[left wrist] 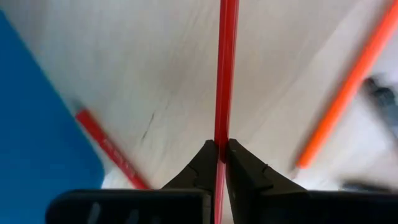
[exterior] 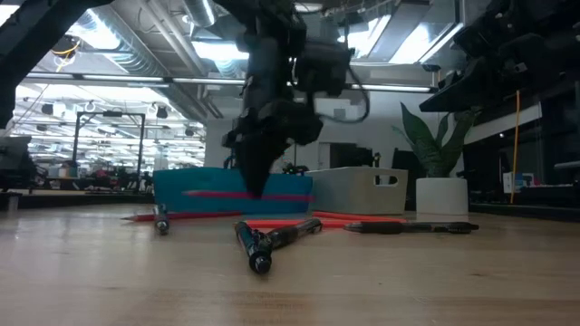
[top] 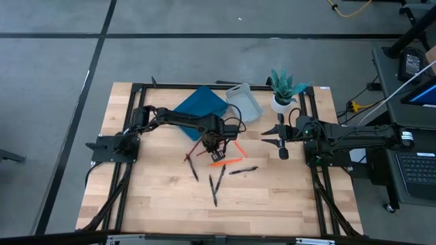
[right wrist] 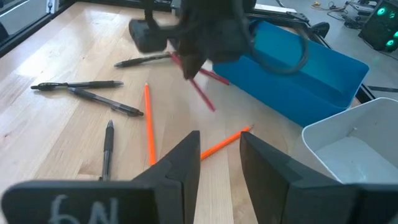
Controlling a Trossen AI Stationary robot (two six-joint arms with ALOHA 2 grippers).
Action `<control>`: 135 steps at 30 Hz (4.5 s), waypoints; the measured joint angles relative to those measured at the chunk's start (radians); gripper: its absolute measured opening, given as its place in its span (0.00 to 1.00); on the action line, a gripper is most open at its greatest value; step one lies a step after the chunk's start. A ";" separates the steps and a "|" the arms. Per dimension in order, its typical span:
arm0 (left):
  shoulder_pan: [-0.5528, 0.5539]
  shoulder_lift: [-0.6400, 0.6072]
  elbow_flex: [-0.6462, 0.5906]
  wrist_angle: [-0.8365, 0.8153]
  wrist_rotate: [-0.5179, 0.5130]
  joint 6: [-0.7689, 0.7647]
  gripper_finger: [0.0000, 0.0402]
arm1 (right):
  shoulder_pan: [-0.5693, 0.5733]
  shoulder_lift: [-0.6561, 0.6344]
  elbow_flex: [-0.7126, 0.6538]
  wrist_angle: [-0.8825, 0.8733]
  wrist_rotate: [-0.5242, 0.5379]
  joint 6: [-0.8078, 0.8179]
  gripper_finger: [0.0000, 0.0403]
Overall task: Sort pens & pencils
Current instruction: Put the red pencil into the blue bin
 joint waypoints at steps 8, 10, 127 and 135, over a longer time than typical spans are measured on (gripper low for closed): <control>-0.021 -0.006 0.203 -0.163 -0.115 0.075 0.04 | -0.001 0.001 -0.001 -0.012 0.000 0.001 0.29; -0.020 -0.006 0.251 -0.204 -0.167 0.077 0.04 | -0.002 0.001 -0.001 -0.012 0.000 0.001 0.29; 0.378 -0.010 -0.035 0.026 -0.061 0.330 0.04 | -0.001 0.001 -0.001 -0.062 0.000 0.054 0.29; 0.377 -0.010 -0.034 0.073 -0.123 0.311 0.11 | -0.001 0.001 -0.001 -0.062 0.000 0.054 0.29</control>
